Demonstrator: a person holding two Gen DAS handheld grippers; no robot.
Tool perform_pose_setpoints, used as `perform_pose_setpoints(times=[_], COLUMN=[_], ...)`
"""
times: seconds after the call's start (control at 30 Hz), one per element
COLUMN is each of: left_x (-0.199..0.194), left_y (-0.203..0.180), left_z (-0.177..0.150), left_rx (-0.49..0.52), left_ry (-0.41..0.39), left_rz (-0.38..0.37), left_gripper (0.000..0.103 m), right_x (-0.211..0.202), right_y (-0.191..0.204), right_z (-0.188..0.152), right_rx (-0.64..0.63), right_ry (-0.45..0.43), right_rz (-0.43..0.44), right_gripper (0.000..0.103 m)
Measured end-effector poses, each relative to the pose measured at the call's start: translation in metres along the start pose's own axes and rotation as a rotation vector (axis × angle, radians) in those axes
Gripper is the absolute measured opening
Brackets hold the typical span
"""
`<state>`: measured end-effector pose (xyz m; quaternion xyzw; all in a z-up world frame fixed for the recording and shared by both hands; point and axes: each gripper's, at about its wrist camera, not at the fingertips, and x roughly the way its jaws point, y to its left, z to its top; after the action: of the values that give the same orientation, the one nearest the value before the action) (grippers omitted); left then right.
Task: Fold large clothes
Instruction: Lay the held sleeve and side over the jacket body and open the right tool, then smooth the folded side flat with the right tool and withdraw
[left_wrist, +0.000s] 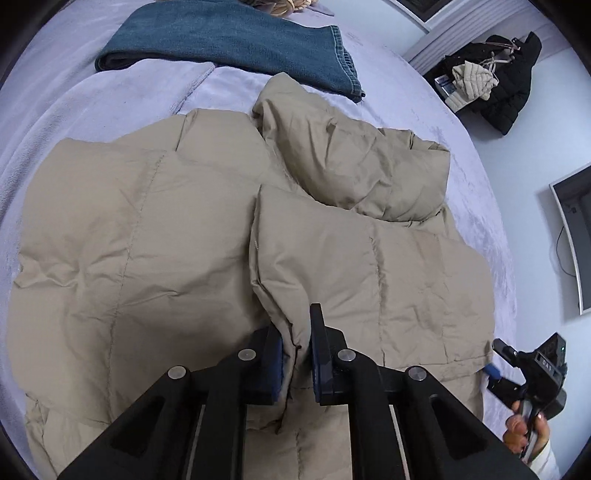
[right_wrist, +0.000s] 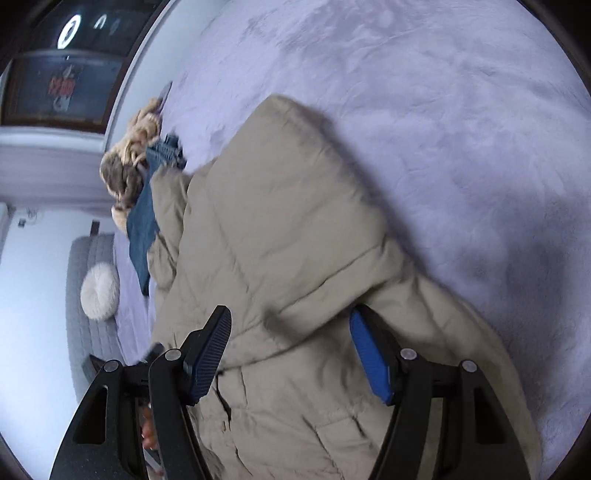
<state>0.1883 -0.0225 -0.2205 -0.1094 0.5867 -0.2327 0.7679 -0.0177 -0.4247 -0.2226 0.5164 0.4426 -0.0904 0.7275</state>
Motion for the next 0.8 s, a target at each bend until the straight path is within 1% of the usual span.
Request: perform_pose_setpoints(times=[0.03, 0.07, 0.13, 0.17, 0.23, 0.27, 0.3, 0.33, 0.4, 0.5, 0.6, 0.67, 0.73, 0.77, 0.8], left_x=[-0.004, -0.006, -0.002, 0.004, 0.014, 0.014, 0.010, 0.004, -0.013, -0.039, -0.051, -0.046, -0.034, -0.025, -0.015], left_y=[-0.003, -0.007, -0.008, -0.003, 0.005, 0.006, 0.006, 0.005, 0.003, 0.003, -0.001, -0.008, -0.015, -0.017, -0.019], left_z=[-0.002, -0.004, -0.008, -0.010, -0.011, -0.011, -0.011, -0.012, -0.015, -0.017, -0.010, -0.004, -0.001, -0.003, -0.007], left_rx=[0.023, 0.057, 0.108, 0.117, 0.106, 0.098, 0.094, 0.096, 0.122, 0.141, 0.147, 0.150, 0.159, 0.168, 0.178], left_ry=[-0.027, -0.050, -0.065, -0.049, -0.029, -0.031, -0.037, -0.055, -0.092, -0.145, -0.173, -0.171, -0.153, -0.139, -0.124], left_rz=[0.022, 0.059, 0.145, 0.172, 0.176, 0.181, 0.195, 0.220, 0.265, 0.257, 0.233, 0.221, 0.222, 0.233, 0.264], left_gripper=[0.013, 0.013, 0.013, 0.013, 0.013, 0.014, 0.014, 0.014, 0.014, 0.014, 0.014, 0.014, 0.014, 0.014, 0.014], right_x=[-0.001, 0.001, 0.004, 0.008, 0.019, 0.029, 0.035, 0.037, 0.027, 0.006, -0.018, -0.025, -0.023, -0.019, -0.013], right_y=[-0.003, 0.000, 0.009, 0.015, 0.018, 0.015, 0.011, 0.008, 0.011, 0.025, 0.042, 0.054, 0.063, 0.066, 0.068], right_z=[0.007, 0.012, 0.020, 0.020, 0.019, 0.020, 0.018, 0.018, 0.016, 0.005, -0.008, -0.010, -0.005, -0.001, 0.001], right_rx=[0.010, 0.001, -0.061, -0.110, -0.192, -0.196, -0.177, -0.150, -0.164, -0.261, -0.380, -0.444, -0.468, -0.468, -0.470], right_ry=[-0.018, -0.019, -0.029, -0.027, -0.006, 0.015, 0.031, 0.037, 0.030, 0.019, -0.046, -0.093, -0.116, -0.112, -0.108], right_rz=[0.001, -0.009, -0.028, -0.057, -0.148, -0.175, -0.182, -0.176, -0.174, -0.226, -0.278, -0.299, -0.290, -0.283, -0.278], right_gripper=[0.022, 0.009, 0.007, 0.007, 0.007, 0.007, 0.007, 0.007, 0.009, 0.010, 0.010, 0.010, 0.010, 0.010, 0.010])
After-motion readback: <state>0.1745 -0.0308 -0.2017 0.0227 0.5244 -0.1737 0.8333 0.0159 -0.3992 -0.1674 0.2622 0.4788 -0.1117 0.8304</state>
